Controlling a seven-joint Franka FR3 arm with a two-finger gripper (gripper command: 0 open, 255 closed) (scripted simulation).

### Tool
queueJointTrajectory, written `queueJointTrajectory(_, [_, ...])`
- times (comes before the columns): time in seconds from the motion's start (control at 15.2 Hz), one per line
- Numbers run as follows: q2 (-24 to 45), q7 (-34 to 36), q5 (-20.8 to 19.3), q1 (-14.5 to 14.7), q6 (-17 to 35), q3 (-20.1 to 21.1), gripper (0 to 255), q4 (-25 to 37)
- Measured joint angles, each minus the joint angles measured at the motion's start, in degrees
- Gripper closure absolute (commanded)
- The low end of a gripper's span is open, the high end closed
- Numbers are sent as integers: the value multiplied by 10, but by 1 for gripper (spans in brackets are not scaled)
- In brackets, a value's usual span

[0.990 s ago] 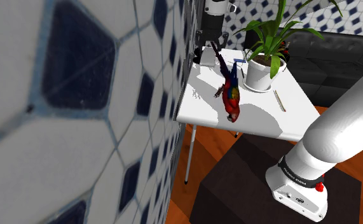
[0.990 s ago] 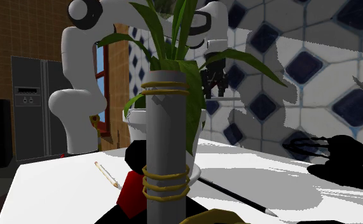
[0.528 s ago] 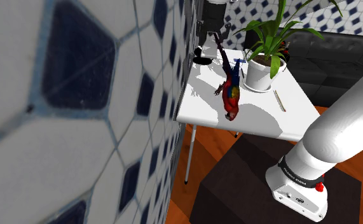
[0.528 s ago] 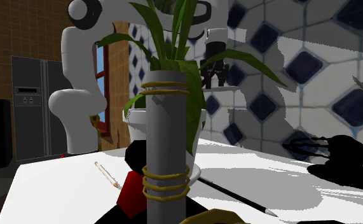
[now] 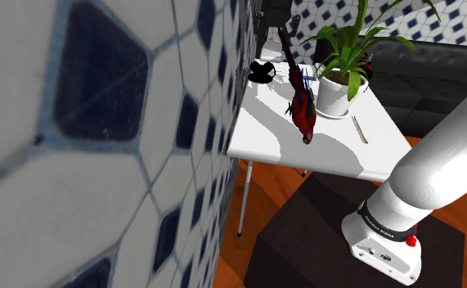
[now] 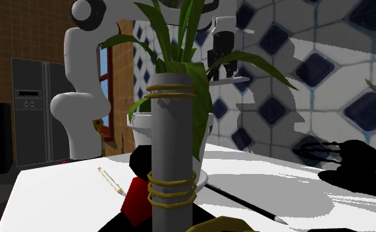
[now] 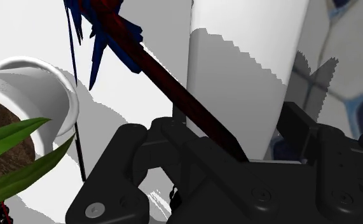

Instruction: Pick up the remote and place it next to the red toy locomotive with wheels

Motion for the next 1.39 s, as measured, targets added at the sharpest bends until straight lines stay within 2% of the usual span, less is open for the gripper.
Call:
queueJointTrajectory(0.59, [-57, -106, -7, -48, 10, -59, 255, -47])
queueJointTrajectory(0.99, [-72, -185, -16, -83, 9, -106, 255, -74])
queueJointTrajectory(1.39, [-70, -270, -25, -118, 4, -156, 255, -71])
